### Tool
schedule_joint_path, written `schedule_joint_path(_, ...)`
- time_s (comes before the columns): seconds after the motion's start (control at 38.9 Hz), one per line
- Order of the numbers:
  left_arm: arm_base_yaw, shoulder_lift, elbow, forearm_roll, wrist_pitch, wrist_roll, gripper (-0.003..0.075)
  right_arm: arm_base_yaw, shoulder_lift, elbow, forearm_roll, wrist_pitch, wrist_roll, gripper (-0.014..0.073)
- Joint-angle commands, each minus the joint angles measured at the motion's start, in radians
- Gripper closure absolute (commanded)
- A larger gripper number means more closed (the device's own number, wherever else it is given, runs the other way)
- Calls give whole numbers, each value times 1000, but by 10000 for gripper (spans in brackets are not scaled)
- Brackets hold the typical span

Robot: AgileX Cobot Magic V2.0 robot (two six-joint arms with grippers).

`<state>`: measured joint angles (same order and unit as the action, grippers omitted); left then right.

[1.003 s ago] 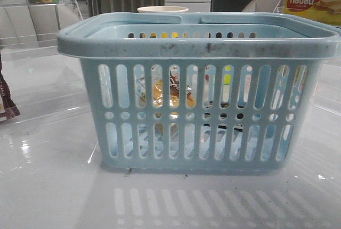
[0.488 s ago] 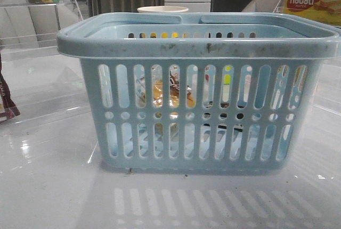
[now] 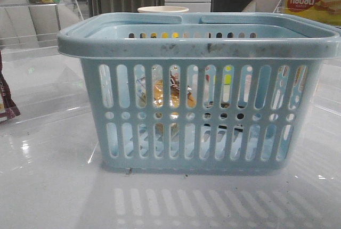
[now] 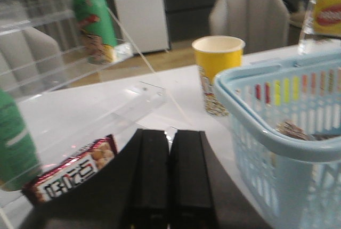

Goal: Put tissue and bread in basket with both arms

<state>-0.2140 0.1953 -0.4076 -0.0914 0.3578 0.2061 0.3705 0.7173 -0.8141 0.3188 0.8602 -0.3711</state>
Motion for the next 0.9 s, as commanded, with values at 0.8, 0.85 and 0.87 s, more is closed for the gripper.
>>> schedule_joint_path(0.8,171,-219,420,52,-456,-136,627,-5,-4,-26,8,-54,1,538)
schedule_joint_path(0.85,166,-219,420,52,-458,-136,627,-5,-4,-26,8,-54,1,538)
schedule_joint_path(0.87,164,-219,420,52,-458,-136,627,-5,-4,-26,8,-54,1,538)
